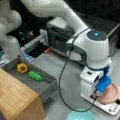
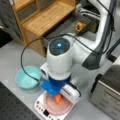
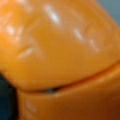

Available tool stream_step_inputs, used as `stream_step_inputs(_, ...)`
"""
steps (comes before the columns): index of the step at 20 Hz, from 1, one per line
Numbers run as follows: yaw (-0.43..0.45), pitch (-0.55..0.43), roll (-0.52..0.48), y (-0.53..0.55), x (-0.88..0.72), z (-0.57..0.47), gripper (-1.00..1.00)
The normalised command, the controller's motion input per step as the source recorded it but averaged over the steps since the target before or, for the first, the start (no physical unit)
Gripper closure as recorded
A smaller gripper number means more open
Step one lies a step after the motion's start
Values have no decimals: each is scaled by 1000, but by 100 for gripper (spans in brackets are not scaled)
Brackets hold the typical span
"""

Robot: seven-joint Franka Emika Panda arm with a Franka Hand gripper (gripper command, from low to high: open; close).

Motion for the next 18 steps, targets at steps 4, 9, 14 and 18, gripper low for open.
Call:
stream_step_inputs(4, 138, 90, -117, -4, -136, 159, 100)
stream_step_inputs(9, 133, 47, -103, -4, -76, 22, 100)
stream_step_inputs(14, 132, 30, -99, -7, -52, -2, 100)
stream_step_inputs(18, 135, 58, -94, 9, -85, 36, 100)
